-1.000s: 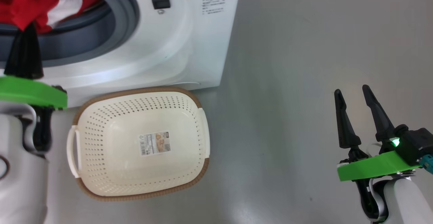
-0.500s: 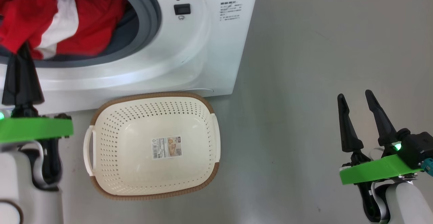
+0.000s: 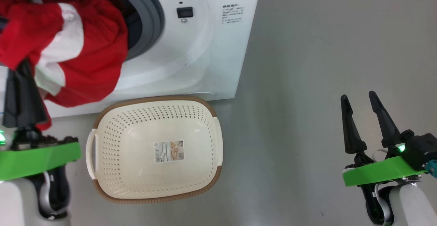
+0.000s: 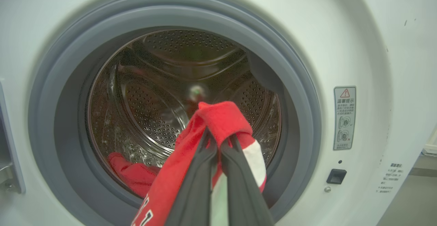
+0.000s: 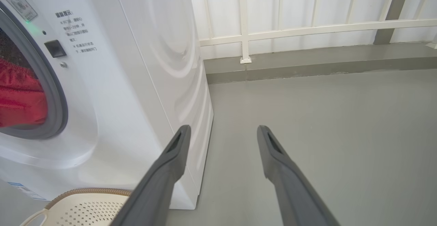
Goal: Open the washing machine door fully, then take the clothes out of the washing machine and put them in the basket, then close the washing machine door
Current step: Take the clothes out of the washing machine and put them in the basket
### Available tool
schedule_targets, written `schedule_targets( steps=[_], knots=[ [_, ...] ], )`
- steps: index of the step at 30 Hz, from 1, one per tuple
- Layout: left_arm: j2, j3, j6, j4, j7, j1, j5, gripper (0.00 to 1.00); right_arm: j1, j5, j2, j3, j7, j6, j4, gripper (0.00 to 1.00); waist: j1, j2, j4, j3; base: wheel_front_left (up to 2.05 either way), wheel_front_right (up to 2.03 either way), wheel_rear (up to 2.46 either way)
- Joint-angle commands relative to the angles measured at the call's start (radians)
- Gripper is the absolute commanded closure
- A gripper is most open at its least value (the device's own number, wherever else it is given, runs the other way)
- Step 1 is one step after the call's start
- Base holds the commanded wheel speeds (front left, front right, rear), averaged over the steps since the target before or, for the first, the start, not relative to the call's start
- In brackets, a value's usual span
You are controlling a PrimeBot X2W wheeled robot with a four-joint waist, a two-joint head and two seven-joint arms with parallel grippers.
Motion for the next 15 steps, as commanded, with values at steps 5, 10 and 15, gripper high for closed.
schedule_targets(
  steps=[5,10,15],
  knots=[
    [0.024,-0.004,-0.005,0.026,-0.005,0.030,0.004,1.00,0.011,0.006,0.000,0.030,-0.006,0.008,-0.021,0.00,0.0000,0.0000,-0.002,0.003,0.00,0.00,0.00],
    [0.024,-0.032,-0.005,0.077,-0.005,0.054,0.011,1.00,0.014,0.011,0.000,0.035,-0.006,0.008,-0.022,0.00,0.0000,0.0000,-0.007,0.006,0.00,0.00,0.00],
    [0.022,-0.051,-0.005,0.137,-0.005,0.072,0.019,1.00,0.017,0.016,0.000,0.038,-0.006,0.008,-0.022,0.00,0.0000,0.0000,-0.010,0.014,0.00,0.00,0.00]
  ],
)
